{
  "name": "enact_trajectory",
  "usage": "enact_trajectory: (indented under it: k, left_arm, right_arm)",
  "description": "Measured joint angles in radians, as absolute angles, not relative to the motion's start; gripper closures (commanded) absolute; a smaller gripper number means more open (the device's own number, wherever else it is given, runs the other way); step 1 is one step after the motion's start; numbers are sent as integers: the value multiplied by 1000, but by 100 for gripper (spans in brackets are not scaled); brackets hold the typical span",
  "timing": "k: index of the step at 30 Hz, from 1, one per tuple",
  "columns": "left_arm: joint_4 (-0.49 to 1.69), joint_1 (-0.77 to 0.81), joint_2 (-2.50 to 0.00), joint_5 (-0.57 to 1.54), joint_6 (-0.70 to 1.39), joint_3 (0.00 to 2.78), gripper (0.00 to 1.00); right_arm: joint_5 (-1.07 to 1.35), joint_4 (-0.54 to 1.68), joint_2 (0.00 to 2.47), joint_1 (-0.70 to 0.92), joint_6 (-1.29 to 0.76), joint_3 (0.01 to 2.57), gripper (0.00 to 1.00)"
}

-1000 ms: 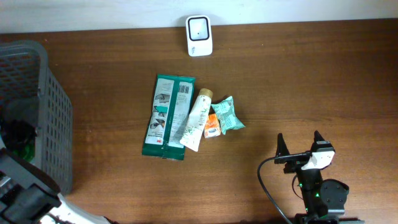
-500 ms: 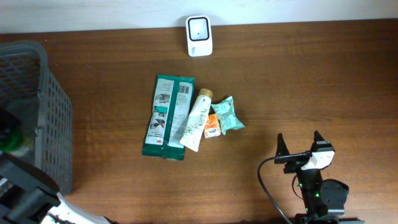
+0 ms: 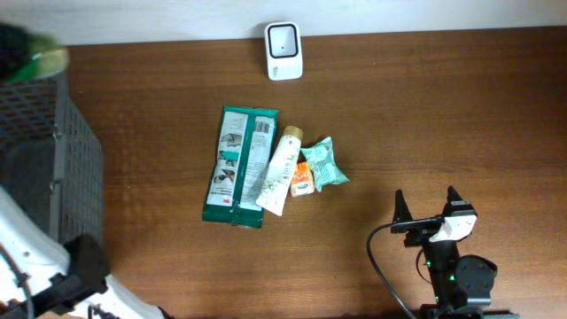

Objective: Scan the item barcode
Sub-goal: 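Carry the green-capped jar out and set it beside the pouch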

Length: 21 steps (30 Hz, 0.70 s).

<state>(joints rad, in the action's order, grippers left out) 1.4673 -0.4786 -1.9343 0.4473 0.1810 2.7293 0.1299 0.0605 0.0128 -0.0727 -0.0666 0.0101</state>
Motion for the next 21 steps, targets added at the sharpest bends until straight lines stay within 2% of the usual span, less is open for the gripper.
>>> enact_trajectory:
  k: [4, 7, 11, 21]
  left_arm:
    - [1466, -249, -1922, 429, 180, 2729, 40]
    - [1462, -27, -1922, 290, 181, 2701, 41]
    - [1433, 194, -1941, 153, 181, 2620, 41]
    - [1243, 577, -2260, 111, 181, 2565, 41]
  right_arm:
    - [130, 60, 13, -73, -67, 10, 2]
    - [130, 60, 13, -73, -67, 10, 1]
    - [130, 60, 13, -73, -67, 10, 2]
    - [130, 60, 13, -73, -67, 10, 2]
